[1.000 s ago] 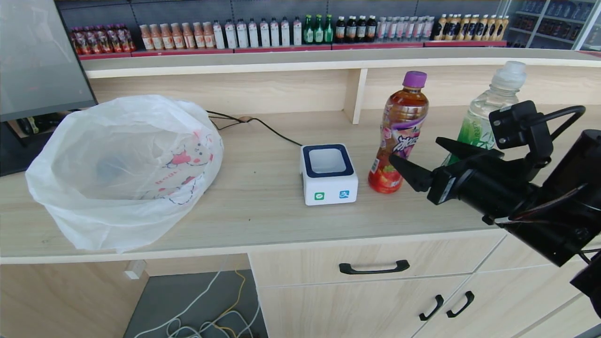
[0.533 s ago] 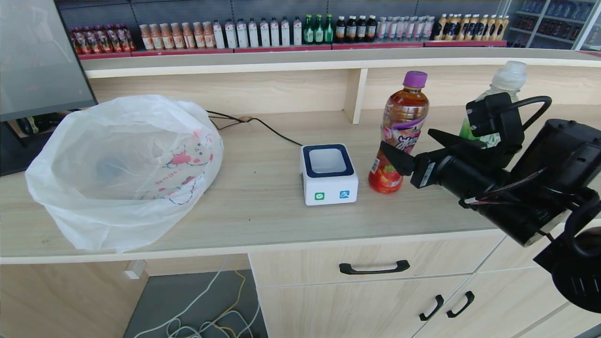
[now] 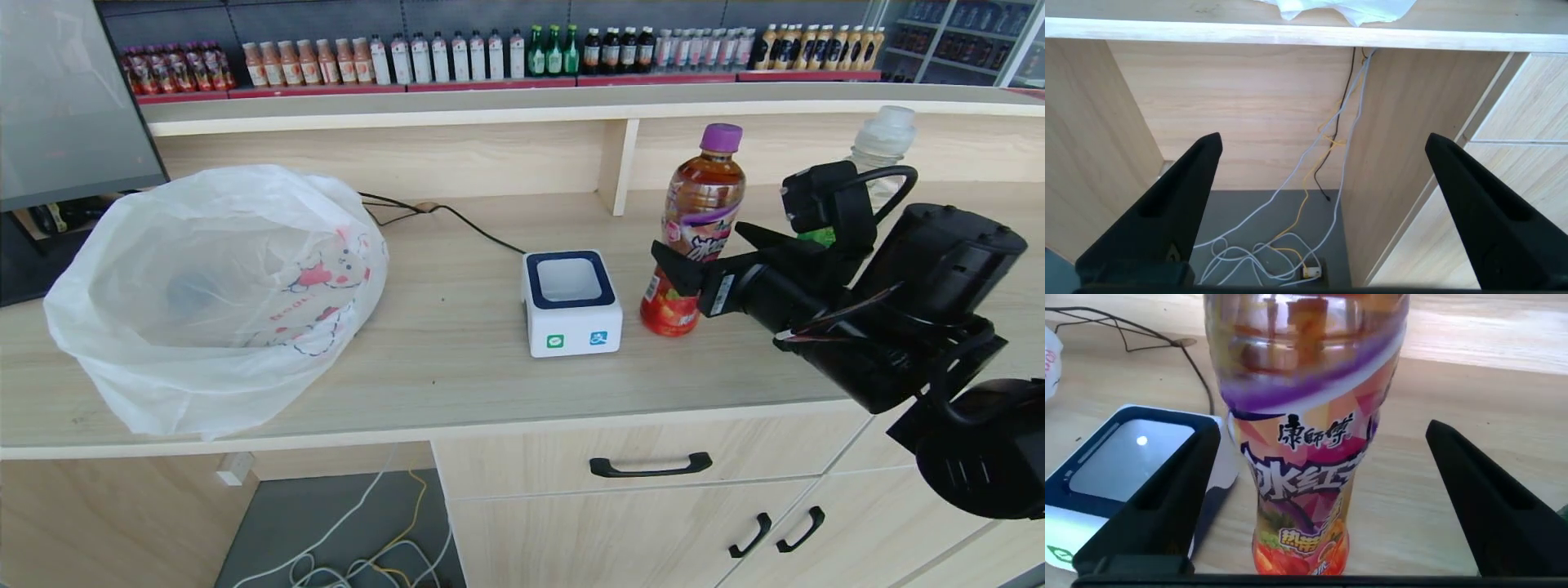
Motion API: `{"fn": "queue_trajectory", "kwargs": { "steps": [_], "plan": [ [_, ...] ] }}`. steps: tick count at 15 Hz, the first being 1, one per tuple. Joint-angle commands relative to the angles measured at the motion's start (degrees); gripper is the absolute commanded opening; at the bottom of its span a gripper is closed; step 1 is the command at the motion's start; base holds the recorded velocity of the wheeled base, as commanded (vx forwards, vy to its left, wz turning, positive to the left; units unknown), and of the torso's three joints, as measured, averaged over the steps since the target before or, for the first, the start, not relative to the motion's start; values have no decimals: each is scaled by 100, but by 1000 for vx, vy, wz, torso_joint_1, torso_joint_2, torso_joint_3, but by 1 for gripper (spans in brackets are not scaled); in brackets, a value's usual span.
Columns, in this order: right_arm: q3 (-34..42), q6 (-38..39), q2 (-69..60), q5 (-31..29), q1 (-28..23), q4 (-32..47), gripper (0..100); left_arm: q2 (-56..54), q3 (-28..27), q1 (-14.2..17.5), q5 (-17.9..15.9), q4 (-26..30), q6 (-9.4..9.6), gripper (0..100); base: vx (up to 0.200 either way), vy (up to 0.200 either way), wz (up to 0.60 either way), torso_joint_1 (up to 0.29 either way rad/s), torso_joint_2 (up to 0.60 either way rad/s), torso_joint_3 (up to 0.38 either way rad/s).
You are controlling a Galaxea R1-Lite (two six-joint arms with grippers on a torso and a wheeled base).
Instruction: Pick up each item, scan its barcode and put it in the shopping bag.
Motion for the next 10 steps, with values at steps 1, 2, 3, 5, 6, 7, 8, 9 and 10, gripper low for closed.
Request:
{"fn": "queue_trajectory", "kwargs": {
  "steps": [1, 2, 3, 5, 6, 7, 8, 9, 10],
  "plan": [
    [-191, -6, 178, -102, 7, 0, 100, 1, 0, -5, 0, -1, 2, 100, 0, 0, 0, 0, 0, 0],
    [-323, 3, 266, -146, -2, 8, 100, 1, 0, 4, 0, -1, 2, 100, 0, 0, 0, 0, 0, 0],
    [-375, 12, 310, -182, -20, 8, 100, 1, 0, -5, 0, -1, 2, 100, 0, 0, 0, 0, 0, 0],
    [-349, 21, 318, -182, -28, 8, 100, 1, 0, -5, 0, -1, 2, 100, 0, 0, 0, 0, 0, 0],
    [-366, 12, 371, -182, -28, 17, 100, 1, 0, 4, 0, -1, 2, 100, 0, 0, 0, 0, 0, 0],
    [-384, 12, 398, -182, -37, 8, 100, 1, 0, 4, 0, -1, 2, 100, 0, 0, 0, 0, 0, 0],
    [-410, 12, 424, -182, -46, 8, 100, 1, 0, 4, 0, -1, 2, 100, 0, 0, 0, 0, 0, 0],
    [-463, 12, 442, -182, -81, 8, 100, 1, 0, -5, 0, -1, 2, 100, 0, 0, 0, 0, 0, 0],
    [-498, 12, 450, -173, -81, 8, 100, 1, 0, 4, 0, -1, 2, 100, 0, 0, 0, 0, 0, 0]
  ]
}}
